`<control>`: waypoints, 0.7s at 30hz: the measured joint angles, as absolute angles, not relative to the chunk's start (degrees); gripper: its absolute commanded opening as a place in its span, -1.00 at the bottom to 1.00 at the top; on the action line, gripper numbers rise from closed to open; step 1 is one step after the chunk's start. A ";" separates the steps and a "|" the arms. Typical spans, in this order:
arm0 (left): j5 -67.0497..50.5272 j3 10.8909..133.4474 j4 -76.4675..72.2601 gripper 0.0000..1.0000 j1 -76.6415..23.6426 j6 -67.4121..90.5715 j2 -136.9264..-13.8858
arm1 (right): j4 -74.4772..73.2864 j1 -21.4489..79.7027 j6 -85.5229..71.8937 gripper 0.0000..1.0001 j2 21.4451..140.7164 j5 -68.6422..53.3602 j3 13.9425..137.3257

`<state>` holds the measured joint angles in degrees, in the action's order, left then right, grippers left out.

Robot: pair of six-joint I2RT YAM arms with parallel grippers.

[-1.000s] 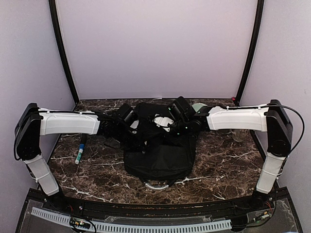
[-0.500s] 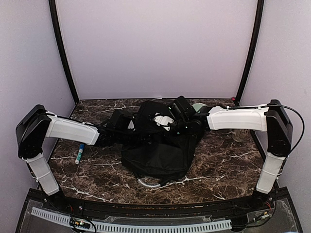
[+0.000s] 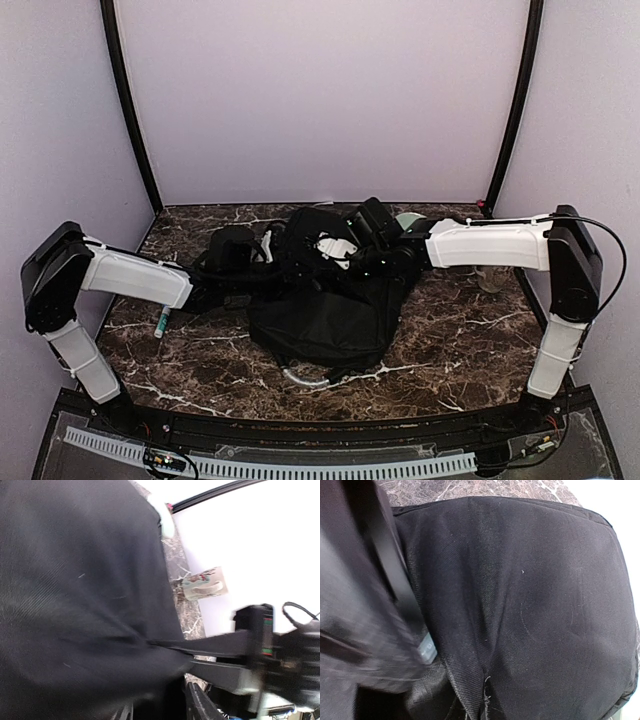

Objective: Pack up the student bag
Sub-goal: Adjust the pen in the upper front pocket of the bag.

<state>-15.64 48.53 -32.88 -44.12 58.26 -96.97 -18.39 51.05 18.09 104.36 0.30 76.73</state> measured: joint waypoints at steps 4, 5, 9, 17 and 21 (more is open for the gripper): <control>-15.42 47.81 -28.10 -0.23 -44.10 56.10 -89.45 | -18.90 51.05 18.13 -0.96 104.36 -0.01 76.73; -15.05 47.72 -26.44 -0.23 -44.07 55.40 -86.91 | -19.05 51.07 18.13 -0.96 104.36 -0.14 76.73; -12.64 47.86 -17.15 -0.23 -44.07 51.48 -77.34 | -19.33 51.07 18.13 -0.96 104.36 -0.47 76.73; -0.93 51.68 10.66 -0.16 -42.70 41.36 -68.47 | -19.35 51.07 18.13 -0.96 104.36 -0.58 76.73; 8.88 51.79 23.64 -0.08 -38.37 39.20 -68.47 | -19.38 51.07 18.13 -0.96 104.36 -0.64 76.73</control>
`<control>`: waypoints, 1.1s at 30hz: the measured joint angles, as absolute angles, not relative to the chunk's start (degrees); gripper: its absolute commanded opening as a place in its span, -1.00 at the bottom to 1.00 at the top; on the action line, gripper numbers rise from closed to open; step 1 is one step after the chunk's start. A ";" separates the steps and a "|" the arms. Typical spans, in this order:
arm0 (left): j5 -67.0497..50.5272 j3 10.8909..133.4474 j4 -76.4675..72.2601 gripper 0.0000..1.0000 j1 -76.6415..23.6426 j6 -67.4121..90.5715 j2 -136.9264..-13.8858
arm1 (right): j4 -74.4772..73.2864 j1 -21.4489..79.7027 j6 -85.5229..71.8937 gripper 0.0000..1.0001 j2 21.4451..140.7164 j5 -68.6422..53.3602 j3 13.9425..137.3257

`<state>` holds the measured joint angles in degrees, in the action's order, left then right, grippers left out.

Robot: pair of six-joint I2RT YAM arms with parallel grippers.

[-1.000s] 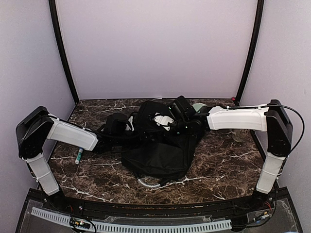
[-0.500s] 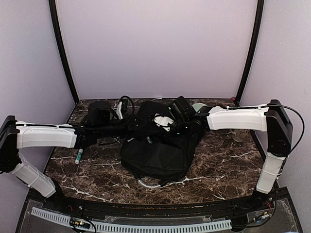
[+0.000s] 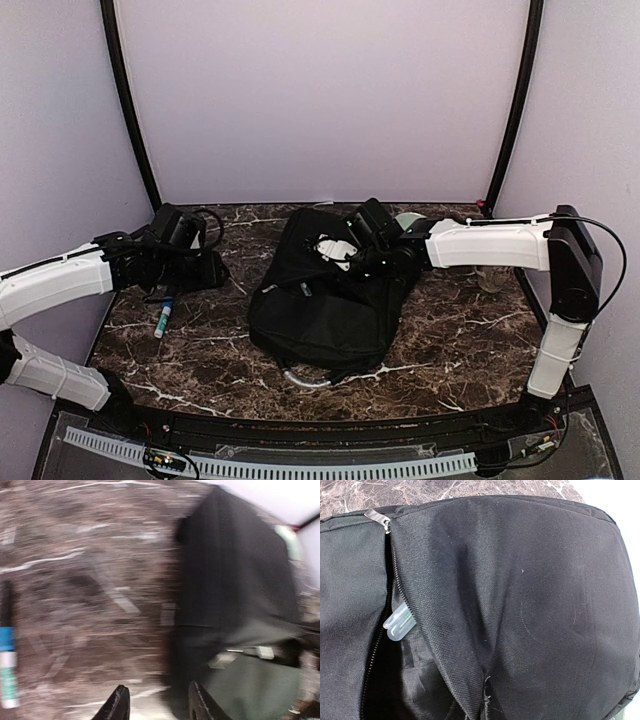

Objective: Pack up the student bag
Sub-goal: Adjust the pen in the upper front pocket of the bag, then adjust the glue stick at the center of the board.

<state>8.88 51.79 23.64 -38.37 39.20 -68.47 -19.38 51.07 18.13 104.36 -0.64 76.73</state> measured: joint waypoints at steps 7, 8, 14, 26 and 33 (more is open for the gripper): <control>20.64 51.68 36.21 0.38 -31.27 37.67 -69.08 | -19.38 51.07 18.13 -0.96 104.36 -0.67 76.73; 21.08 51.68 36.97 0.41 -29.80 37.43 -69.52 | -19.38 51.07 18.13 -0.96 104.36 -0.69 76.73; 19.11 51.70 39.62 0.43 -22.22 33.28 -75.50 | -19.38 51.07 18.13 -0.96 104.36 -0.69 76.73; 5.45 54.46 44.73 0.30 -10.46 22.74 -89.82 | -19.51 51.07 18.13 -0.96 104.36 -1.10 76.73; 4.14 54.83 45.25 0.05 -9.74 21.19 -92.14 | -19.68 51.07 18.15 -0.96 104.36 -1.50 76.73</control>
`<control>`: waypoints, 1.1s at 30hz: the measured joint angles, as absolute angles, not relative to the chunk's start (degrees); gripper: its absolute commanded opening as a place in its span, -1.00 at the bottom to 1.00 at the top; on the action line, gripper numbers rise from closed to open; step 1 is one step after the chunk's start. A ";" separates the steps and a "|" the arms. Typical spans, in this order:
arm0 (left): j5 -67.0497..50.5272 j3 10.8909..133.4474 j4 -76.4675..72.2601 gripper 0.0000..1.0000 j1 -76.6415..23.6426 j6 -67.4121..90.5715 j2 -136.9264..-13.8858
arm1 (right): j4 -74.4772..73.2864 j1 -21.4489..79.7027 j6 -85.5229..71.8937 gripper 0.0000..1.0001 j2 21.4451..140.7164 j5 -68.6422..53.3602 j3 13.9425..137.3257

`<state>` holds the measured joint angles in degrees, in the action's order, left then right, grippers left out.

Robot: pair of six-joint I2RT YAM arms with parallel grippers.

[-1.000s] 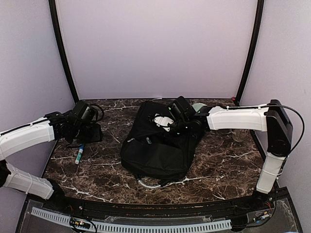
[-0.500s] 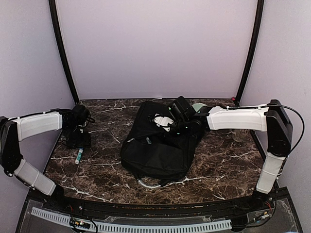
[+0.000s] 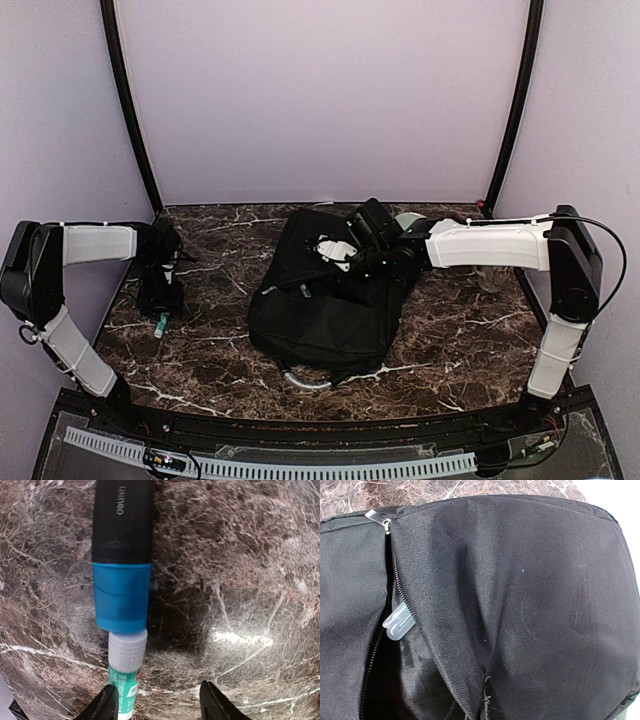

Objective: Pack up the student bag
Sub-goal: Adjust the glue stick at the center of the board.

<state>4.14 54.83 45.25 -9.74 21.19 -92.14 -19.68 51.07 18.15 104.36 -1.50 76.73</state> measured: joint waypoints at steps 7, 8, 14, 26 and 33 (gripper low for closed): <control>0.80 54.17 44.47 -0.11 -9.89 21.04 -90.98 | -19.70 51.07 18.15 -0.96 104.36 -1.52 76.73; -0.25 53.93 44.03 -0.11 -10.20 21.15 -90.74 | -19.70 51.07 18.15 -0.96 104.36 -1.54 76.73; -4.21 52.45 41.80 -0.13 -14.22 21.30 -90.15 | -19.73 51.07 18.13 -0.96 104.36 -1.58 76.73; 1.69 57.25 43.75 -0.11 -15.86 21.74 -85.91 | -20.01 51.07 18.15 -0.96 104.60 -1.74 77.03; 3.31 56.42 44.75 -0.20 -15.75 21.56 -91.39 | -20.01 51.07 18.15 -0.96 104.60 -1.72 77.03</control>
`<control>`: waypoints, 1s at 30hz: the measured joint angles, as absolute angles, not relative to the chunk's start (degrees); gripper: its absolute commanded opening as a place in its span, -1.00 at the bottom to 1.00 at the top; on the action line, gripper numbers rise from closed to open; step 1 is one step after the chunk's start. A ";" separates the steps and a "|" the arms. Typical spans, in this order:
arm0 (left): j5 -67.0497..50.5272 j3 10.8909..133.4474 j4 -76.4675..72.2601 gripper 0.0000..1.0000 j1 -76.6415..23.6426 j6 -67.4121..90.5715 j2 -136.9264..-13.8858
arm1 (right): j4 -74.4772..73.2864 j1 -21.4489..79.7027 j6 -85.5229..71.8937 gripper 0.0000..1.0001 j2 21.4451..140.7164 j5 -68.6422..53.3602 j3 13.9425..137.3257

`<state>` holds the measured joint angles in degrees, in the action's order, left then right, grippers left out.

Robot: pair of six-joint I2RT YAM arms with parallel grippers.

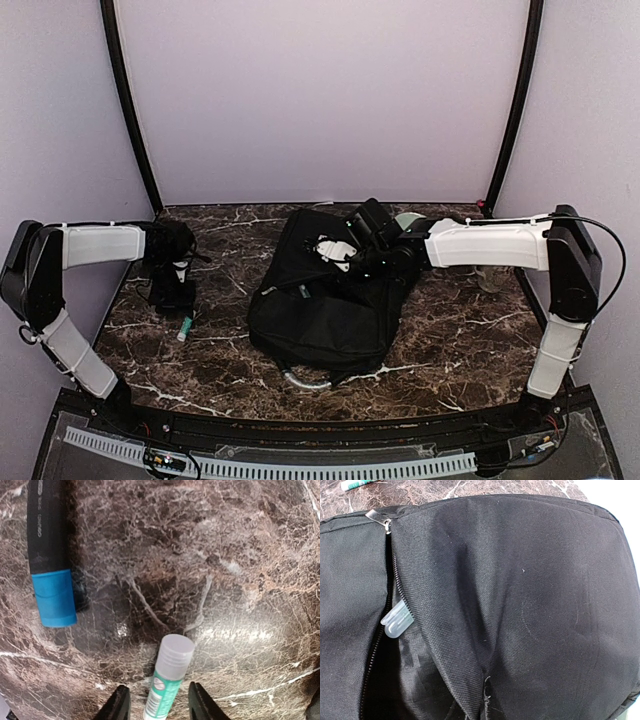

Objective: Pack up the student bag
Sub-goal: Adjust the glue stick at the center of the board, then grab the glue stick at the center of the board.

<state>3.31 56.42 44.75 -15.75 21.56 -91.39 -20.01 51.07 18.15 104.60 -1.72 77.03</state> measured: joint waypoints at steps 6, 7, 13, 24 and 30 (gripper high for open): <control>1.87 55.11 43.79 -0.38 -15.66 21.15 -91.42 | -20.03 51.07 18.15 -0.96 104.60 -1.72 77.03; 1.48 54.94 43.42 -0.40 -15.66 21.12 -91.42 | -20.01 51.07 18.15 -0.96 104.60 -1.72 77.03; 0.16 53.19 41.93 -0.44 -16.08 21.06 -91.55 | -20.03 51.07 18.15 -0.96 104.62 -1.72 77.03; -0.82 53.43 42.09 -0.77 -18.28 21.30 -92.42 | -19.99 51.09 18.15 -0.96 104.81 -1.74 77.06; -0.97 57.98 46.46 -0.79 -21.67 22.22 -91.61 | -20.03 51.11 18.13 -0.96 104.99 -1.76 77.17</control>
